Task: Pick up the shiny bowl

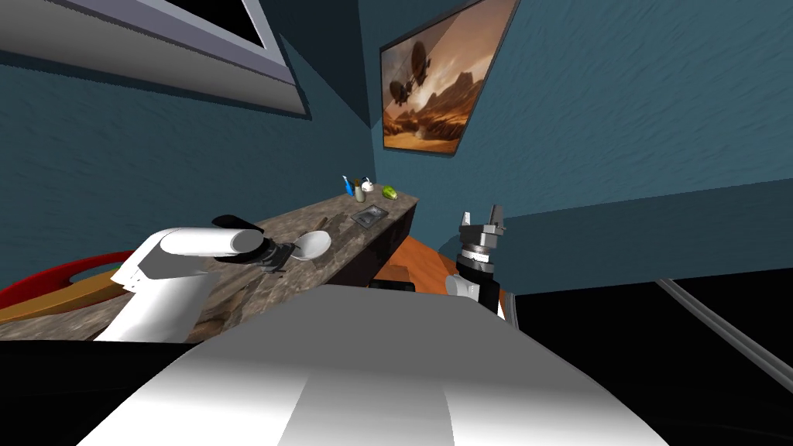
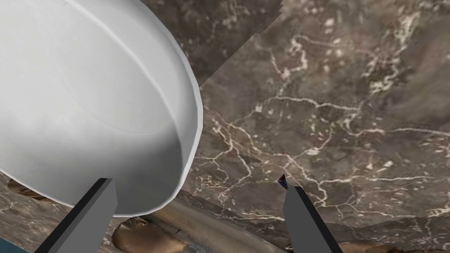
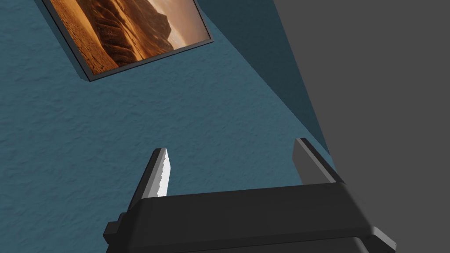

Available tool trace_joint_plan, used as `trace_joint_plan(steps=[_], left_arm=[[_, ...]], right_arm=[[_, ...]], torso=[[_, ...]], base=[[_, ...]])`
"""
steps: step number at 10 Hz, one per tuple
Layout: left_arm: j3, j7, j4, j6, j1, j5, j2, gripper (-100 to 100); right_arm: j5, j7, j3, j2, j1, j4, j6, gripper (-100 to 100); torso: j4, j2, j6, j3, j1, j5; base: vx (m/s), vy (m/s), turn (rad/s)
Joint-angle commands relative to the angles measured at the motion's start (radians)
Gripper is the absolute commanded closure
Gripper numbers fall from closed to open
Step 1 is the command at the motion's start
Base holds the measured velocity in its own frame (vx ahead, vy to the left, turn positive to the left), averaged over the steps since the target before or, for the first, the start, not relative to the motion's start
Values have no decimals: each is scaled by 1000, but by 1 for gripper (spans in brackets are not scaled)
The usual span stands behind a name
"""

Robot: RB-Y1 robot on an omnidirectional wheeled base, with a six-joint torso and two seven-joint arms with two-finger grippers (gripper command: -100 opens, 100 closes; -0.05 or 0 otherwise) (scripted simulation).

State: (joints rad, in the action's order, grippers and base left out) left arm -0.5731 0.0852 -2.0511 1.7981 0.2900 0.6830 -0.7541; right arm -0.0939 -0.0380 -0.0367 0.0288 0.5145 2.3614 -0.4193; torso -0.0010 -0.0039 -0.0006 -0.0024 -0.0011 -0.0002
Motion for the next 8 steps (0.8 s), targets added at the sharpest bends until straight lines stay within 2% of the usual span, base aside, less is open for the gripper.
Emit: trace_joint_plan(steps=[1, 2, 3, 4, 7, 8], left_arm=[[-4, -5, 4, 30, -6, 11, -4, -100], [-4, -3, 4, 19, -4, 8, -4, -100], [-4, -3, 4, 22, -4, 8, -4, 0], [13, 4, 33, -10, -6, -8, 4, -100], [38, 13, 77, -58, -8, -33, 16, -100], [29, 14, 70, -47, -5, -25, 12, -100]], right_arm=[[0, 0, 0, 0, 0, 0, 0, 0], [0, 0, 0, 0, 0, 0, 0, 0], [0, 0, 0, 0, 0, 0, 0, 0], [0, 0, 0, 0, 0, 0, 0, 0], [0, 0, 0, 0, 0, 0, 0, 0], [0, 0, 0, 0, 0, 0, 0, 0]], torso=[[0, 0, 0, 0, 0, 0], [0, 0, 0, 0, 0, 0], [0, 2, 0, 1, 0, 0], [1, 3, 0, 2, 0, 0], [1, 5, 0, 3, 1, 0], [1, 5, 0, 3, 1, 0]], base=[[49, -15, -57], [22, -7, -8], [0, 0, 0], [-7, 5, -31], [-15, 9, -32], [-7, 3, -4]])
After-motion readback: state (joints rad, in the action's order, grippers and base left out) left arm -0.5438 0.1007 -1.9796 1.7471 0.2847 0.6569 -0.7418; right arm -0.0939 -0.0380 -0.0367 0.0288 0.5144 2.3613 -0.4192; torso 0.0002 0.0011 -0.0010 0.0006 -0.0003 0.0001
